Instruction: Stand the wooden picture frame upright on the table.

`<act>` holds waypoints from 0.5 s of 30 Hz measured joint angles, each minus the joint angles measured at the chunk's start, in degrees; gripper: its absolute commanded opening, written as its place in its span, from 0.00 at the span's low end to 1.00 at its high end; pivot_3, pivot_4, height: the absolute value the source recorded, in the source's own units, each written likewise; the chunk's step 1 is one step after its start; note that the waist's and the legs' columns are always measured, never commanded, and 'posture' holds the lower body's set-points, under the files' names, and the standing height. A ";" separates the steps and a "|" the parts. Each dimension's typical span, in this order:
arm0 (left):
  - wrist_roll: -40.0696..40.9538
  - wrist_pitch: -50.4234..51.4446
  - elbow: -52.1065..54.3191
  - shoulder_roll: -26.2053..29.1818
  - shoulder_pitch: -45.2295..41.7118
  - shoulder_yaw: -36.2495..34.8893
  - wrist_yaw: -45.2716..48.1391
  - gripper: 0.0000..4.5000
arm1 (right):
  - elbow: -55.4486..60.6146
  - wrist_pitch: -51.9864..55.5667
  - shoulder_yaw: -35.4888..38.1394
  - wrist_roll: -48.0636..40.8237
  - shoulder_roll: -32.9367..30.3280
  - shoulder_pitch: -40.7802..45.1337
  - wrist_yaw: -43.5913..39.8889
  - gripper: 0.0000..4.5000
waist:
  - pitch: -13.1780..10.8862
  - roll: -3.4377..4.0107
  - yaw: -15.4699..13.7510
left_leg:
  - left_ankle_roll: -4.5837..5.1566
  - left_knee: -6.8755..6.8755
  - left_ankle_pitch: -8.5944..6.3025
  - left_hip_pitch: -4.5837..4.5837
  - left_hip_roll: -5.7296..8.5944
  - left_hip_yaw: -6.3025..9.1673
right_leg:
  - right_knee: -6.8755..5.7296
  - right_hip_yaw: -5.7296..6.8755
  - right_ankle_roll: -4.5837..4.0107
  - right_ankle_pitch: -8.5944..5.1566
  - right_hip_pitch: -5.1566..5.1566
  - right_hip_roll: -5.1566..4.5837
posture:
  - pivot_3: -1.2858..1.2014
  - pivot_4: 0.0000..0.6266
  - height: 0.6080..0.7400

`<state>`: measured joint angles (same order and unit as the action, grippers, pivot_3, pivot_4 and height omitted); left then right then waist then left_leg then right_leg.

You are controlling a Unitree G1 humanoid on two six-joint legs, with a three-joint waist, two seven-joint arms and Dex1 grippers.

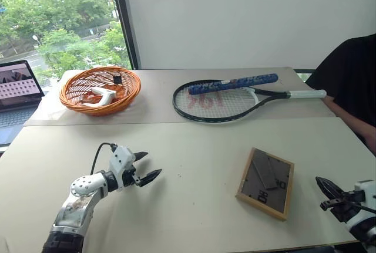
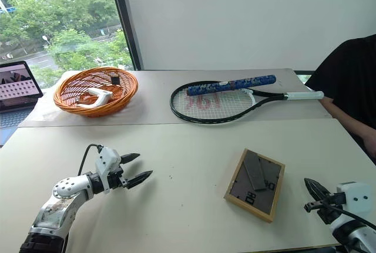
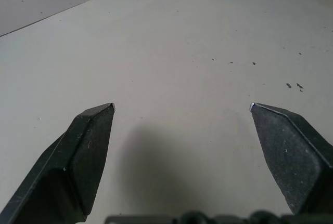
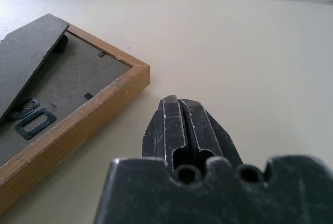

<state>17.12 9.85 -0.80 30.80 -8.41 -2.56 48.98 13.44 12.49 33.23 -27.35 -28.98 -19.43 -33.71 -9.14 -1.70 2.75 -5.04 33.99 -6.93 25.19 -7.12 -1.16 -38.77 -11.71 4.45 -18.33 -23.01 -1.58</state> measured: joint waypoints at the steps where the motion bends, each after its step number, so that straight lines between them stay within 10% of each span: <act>1: 0.00 0.00 0.00 0.00 0.00 0.00 0.00 1.00 | 0.00 0.00 0.00 0.00 0.00 0.00 0.00 0.02 | 0.00 0.00 0.00 | 0.00 0.00 0.00 0.00 0.00 0.00 | 0.00 0.00 0.00 0.00 0.00 0.00 | 0.52 0.24 1.00; 15: 9.98 25.37 -3.03 -1.71 -29.13 11.19 15.66 1.00 | 9.36 15.45 6.47 -1.29 -18.77 -10.29 -8.72 0.02 | 0.01 -0.05 -0.10 | 0.32 -0.12 0.12 0.15 0.45 0.73 | 0.78 0.10 0.21 -0.06 0.76 0.00 | 0.52 0.24 1.00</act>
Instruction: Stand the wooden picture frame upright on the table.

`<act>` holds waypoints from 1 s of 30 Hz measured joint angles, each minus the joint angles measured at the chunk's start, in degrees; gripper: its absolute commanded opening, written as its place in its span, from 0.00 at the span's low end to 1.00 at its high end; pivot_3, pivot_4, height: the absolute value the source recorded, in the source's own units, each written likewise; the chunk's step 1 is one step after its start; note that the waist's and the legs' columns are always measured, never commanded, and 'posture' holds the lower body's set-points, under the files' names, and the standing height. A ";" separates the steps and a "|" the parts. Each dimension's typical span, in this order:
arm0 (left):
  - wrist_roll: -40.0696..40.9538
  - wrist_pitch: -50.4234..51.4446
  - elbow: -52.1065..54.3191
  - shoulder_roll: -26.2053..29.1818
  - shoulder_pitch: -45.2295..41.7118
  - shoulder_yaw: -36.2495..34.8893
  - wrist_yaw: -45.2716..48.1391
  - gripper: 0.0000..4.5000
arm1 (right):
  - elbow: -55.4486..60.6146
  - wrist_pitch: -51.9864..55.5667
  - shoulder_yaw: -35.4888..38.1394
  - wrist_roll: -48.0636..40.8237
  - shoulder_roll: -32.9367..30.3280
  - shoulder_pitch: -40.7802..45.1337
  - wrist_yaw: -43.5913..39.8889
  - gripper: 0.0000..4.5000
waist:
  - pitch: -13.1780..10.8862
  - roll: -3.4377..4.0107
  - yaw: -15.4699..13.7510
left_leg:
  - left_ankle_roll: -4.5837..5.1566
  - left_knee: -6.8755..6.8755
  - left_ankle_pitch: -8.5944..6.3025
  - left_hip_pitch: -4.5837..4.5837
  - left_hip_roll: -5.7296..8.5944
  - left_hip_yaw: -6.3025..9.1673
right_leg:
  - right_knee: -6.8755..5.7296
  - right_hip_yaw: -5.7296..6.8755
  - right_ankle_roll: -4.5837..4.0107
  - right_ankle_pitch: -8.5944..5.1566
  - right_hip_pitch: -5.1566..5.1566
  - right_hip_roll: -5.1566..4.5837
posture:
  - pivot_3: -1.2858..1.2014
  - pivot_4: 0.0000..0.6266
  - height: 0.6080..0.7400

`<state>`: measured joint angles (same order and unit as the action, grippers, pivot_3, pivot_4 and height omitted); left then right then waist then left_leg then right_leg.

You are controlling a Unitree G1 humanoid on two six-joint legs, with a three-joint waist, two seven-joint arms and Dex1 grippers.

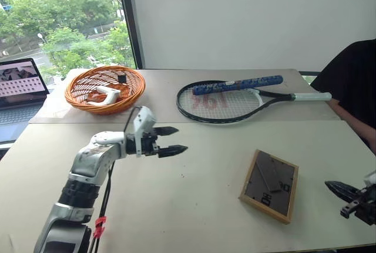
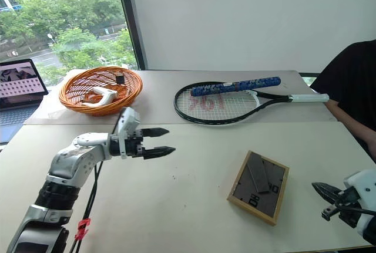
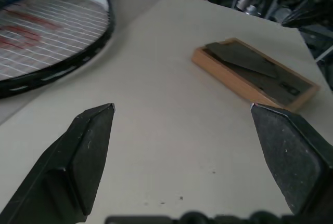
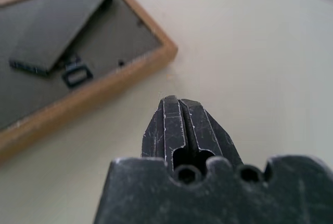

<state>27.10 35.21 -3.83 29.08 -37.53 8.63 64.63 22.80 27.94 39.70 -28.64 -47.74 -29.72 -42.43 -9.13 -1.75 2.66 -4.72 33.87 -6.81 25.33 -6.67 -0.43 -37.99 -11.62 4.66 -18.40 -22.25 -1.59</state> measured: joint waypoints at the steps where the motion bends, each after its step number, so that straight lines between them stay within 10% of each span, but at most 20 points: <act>1: -0.50 -0.01 -1.09 -1.67 -1.54 2.09 0.45 1.00 | 0.21 0.74 -0.12 0.59 -0.96 0.18 -0.03 0.02 | 0.00 -0.01 0.01 | 0.00 0.00 0.00 0.03 0.03 0.07 | 0.00 0.00 0.01 0.00 -0.01 0.00 | 0.52 0.24 1.00; 3: -3.17 -0.53 -5.07 -5.72 -4.75 5.53 0.15 1.00 | 0.09 1.66 -0.84 2.13 -2.17 2.14 0.63 0.02 | -0.04 -0.06 0.00 | 0.01 0.10 0.01 0.04 0.12 0.21 | 0.00 0.03 0.06 -0.03 0.05 0.00 | 0.52 0.24 1.00; 15: -22.49 -16.80 -30.52 -20.37 -14.08 20.33 -1.30 0.01 | -9.53 5.53 -13.43 11.81 -5.79 10.52 2.46 0.00 | -0.06 -0.09 -0.11 | 0.05 0.08 0.04 0.22 0.43 0.59 | 0.00 0.00 0.01 -0.01 0.10 -0.08 | 0.52 0.24 1.00; 23: -23.74 -16.30 -30.89 -26.41 -12.43 21.81 1.01 0.01 | -9.32 6.61 -24.28 13.45 -4.78 20.83 1.15 0.00 | -0.04 -0.24 0.63 | 0.13 0.10 0.10 0.23 0.62 0.78 | -0.06 0.00 0.11 -0.01 0.20 -0.16 | 0.52 0.24 1.00; 30: -23.46 -11.07 -22.11 -18.02 -8.88 20.85 4.06 0.01 | -12.71 6.23 -35.00 16.72 -1.06 33.83 -0.91 0.00 | 0.01 -0.39 3.74 | 0.12 0.04 0.13 -0.29 0.63 1.76 | -0.09 0.01 0.18 -0.02 0.67 0.35 | 0.52 0.24 1.00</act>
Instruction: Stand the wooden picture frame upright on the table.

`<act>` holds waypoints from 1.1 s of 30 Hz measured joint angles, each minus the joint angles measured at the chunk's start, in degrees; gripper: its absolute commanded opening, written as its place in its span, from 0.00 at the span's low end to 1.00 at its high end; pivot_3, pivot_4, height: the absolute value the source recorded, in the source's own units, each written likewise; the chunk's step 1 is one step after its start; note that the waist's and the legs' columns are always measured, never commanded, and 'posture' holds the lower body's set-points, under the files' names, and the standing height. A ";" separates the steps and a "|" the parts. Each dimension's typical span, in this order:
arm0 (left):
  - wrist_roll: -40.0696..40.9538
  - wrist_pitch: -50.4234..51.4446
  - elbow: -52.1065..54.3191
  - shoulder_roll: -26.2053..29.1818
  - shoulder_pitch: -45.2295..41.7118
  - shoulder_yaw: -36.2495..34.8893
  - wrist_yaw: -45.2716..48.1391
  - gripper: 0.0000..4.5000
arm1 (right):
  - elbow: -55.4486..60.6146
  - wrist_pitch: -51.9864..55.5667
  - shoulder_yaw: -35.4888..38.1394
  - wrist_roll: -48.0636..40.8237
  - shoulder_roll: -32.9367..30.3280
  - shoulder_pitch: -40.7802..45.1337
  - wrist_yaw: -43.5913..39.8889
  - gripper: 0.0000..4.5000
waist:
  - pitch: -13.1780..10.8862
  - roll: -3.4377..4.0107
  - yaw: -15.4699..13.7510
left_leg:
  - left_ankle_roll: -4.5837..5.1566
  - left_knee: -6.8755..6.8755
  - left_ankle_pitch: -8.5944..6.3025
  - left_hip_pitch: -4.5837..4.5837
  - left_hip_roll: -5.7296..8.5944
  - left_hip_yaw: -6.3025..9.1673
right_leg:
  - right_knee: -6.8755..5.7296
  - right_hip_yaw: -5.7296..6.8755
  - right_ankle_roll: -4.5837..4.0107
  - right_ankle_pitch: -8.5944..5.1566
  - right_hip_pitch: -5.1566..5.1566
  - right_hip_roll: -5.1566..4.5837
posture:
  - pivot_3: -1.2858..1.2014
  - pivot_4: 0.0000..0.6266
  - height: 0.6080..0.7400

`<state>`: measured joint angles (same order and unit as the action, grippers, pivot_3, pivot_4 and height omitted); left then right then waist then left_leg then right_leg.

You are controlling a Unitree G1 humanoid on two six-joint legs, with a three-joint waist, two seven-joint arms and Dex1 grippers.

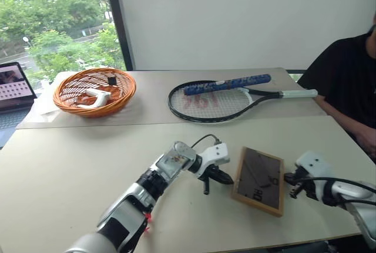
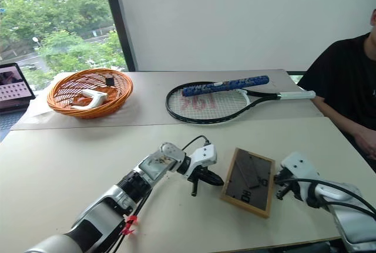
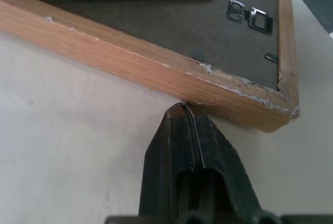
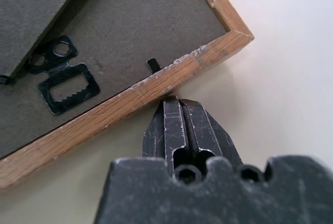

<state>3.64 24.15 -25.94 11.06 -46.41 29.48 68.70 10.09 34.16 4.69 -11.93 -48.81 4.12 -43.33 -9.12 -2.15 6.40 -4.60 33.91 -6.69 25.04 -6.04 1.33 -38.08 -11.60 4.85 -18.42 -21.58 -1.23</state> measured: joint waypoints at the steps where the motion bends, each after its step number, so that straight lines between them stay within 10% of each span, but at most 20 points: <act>1: 0.13 0.77 2.07 1.99 1.06 -0.53 0.14 0.01 | -0.93 -0.18 -1.83 0.54 0.69 2.21 -0.59 0.00 | 0.01 -0.06 0.61 | 0.00 -0.03 0.00 -0.12 0.00 0.08 | 0.00 0.00 -0.02 0.01 0.07 0.05 | 0.52 0.24 1.00; 19: 7.61 19.92 32.03 26.00 21.34 -15.56 -4.08 0.01 | -12.39 -2.17 -21.52 9.75 20.42 25.76 -4.51 0.00 | 0.43 -0.55 5.37 | -0.01 -0.77 -0.02 -1.00 -0.04 0.37 | -0.04 0.05 -0.35 -0.18 0.57 0.19 | 0.52 0.24 1.00; 33: 12.55 28.19 35.12 19.52 20.81 -14.32 -11.63 0.01 | 1.17 3.87 -16.56 5.37 -2.91 14.41 -17.40 0.00 | 0.58 -0.30 -2.99 | -0.27 -0.56 -0.22 -0.48 0.24 0.37 | 0.10 0.13 -0.34 -0.66 0.40 -0.04 | 0.52 0.24 1.00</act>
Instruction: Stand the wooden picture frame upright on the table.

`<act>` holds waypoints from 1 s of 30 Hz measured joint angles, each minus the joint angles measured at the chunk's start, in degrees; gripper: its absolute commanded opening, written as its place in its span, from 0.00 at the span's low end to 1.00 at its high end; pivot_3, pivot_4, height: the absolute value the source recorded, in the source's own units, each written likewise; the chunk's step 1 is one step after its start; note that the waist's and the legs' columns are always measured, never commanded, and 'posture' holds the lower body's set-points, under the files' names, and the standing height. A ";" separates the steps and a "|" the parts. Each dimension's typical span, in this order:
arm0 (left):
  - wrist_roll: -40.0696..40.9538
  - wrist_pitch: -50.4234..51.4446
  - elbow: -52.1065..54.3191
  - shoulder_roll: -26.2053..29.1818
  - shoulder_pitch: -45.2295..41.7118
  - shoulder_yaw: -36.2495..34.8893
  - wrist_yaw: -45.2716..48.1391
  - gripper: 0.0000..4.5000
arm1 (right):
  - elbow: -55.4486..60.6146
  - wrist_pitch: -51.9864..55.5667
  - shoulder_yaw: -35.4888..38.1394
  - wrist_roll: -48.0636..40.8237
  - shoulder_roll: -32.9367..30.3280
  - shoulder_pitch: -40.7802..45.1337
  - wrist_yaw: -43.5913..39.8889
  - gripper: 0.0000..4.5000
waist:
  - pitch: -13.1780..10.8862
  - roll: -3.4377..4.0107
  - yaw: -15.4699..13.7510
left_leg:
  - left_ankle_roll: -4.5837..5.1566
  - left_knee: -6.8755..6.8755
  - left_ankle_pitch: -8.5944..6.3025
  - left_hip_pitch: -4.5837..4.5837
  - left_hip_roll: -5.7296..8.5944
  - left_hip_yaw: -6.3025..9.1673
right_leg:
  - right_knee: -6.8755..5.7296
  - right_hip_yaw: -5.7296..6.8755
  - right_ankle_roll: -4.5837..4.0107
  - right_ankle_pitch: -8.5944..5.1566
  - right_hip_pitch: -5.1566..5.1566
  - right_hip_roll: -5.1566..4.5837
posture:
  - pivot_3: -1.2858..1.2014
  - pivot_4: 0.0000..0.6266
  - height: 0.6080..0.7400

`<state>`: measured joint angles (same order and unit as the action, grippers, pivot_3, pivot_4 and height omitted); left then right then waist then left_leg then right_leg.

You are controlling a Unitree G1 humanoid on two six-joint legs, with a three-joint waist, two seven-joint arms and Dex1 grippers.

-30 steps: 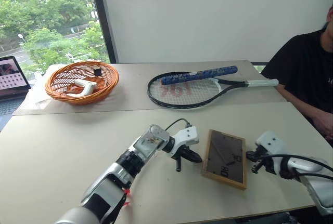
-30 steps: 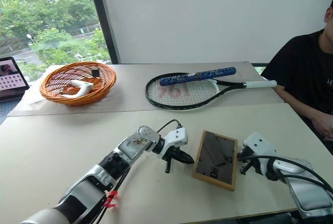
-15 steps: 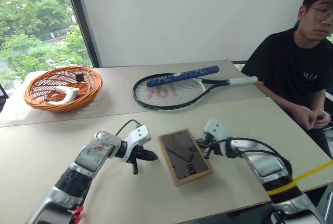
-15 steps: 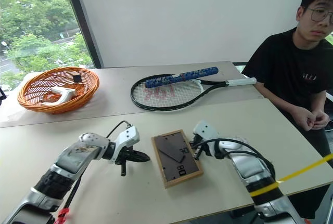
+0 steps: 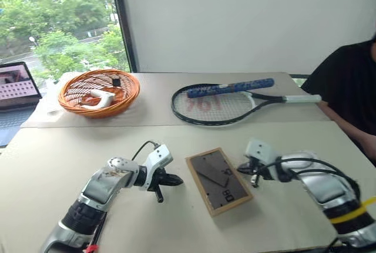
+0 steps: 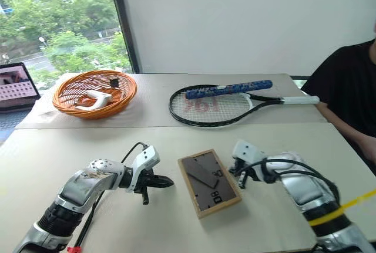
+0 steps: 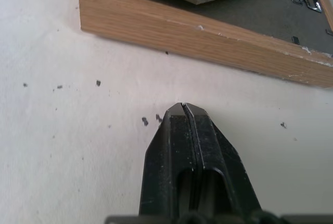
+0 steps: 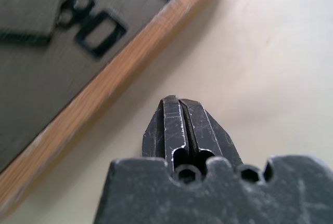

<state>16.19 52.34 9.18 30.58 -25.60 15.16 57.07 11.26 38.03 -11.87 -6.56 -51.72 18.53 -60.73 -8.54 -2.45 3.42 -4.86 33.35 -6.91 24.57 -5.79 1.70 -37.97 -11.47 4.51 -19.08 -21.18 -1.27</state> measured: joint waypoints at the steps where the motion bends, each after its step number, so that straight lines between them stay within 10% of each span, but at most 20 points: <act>1: 0.02 0.15 -0.55 -0.25 -0.65 0.37 -0.12 0.01 | 1.74 1.07 0.35 -1.04 -1.02 -1.25 -0.96 0.00 | 0.01 -0.01 -0.31 | 0.01 0.00 -0.01 0.01 0.00 0.00 | 0.00 0.00 0.00 -0.01 0.00 0.00 | 0.52 0.24 1.00; 15: -2.86 -4.85 -11.74 -5.62 -9.04 4.60 -2.53 0.01 | 6.14 8.07 -4.91 -3.45 6.43 2.08 -0.89 0.00 | 0.09 -0.22 0.97 | 0.01 0.43 -0.01 0.00 -0.01 0.08 | -0.09 0.01 0.07 0.14 0.06 0.03 | 0.52 0.24 1.00; 30: 1.69 -0.75 -0.83 5.84 -1.28 1.32 -0.54 0.01 | -6.84 -0.88 -2.97 -2.17 5.94 5.84 1.63 0.00 | 0.06 -0.27 0.70 | 0.01 0.59 -0.02 -0.01 0.00 0.08 | 0.01 0.00 -0.27 -0.07 -0.07 -0.01 | 0.52 0.24 1.00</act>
<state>17.87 51.59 8.35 36.41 -26.88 16.48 56.53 4.42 37.15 -14.83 -8.73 -45.78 24.37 -59.11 -8.48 -2.72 4.12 -4.86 33.94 -6.92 24.56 -5.79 1.78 -37.96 -11.47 4.25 -19.15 -21.25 -1.28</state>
